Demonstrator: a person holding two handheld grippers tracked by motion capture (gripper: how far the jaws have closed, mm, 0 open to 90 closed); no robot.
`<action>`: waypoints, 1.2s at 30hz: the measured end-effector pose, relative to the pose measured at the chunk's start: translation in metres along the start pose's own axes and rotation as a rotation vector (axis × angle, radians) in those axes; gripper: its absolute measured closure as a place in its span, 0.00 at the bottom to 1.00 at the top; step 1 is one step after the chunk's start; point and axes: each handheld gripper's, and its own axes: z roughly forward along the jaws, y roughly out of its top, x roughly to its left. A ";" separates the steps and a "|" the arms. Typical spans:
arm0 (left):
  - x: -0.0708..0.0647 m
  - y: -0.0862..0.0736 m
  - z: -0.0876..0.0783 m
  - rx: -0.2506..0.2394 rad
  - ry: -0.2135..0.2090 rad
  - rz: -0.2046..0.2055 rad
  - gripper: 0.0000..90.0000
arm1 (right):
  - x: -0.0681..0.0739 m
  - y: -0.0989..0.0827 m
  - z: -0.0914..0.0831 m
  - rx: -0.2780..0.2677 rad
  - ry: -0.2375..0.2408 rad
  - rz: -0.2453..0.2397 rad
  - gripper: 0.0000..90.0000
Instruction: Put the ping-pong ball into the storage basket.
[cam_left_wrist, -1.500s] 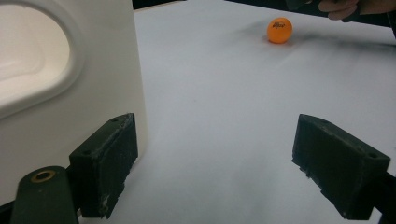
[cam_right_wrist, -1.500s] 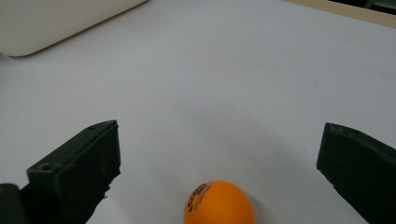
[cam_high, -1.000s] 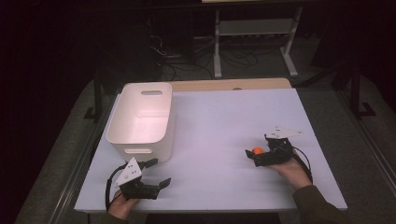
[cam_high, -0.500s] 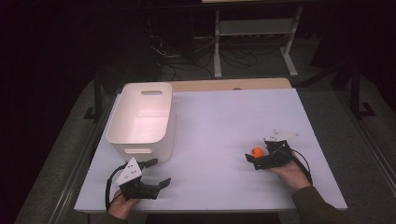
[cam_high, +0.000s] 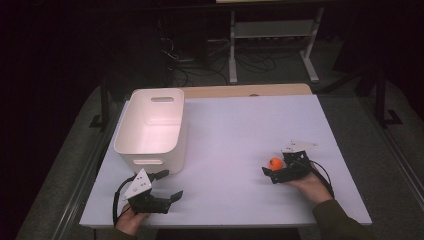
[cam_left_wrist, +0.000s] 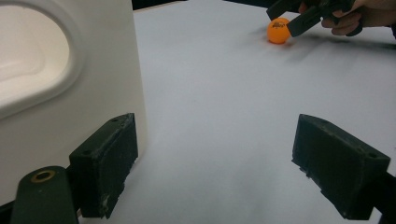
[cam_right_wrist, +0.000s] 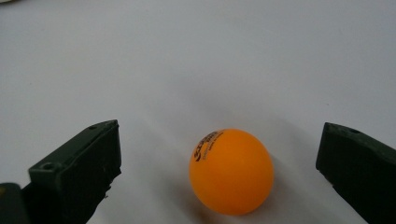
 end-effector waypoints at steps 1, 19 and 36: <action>0.000 0.000 0.000 0.000 0.000 0.000 0.16 | 0.000 0.000 0.001 0.007 0.000 0.002 0.00; 0.000 0.000 0.000 0.003 0.002 0.004 0.16 | 0.001 -0.003 0.006 0.062 0.008 -0.011 0.00; 0.000 0.000 0.000 0.003 0.002 0.004 0.16 | 0.002 -0.004 0.007 0.090 0.002 -0.016 0.06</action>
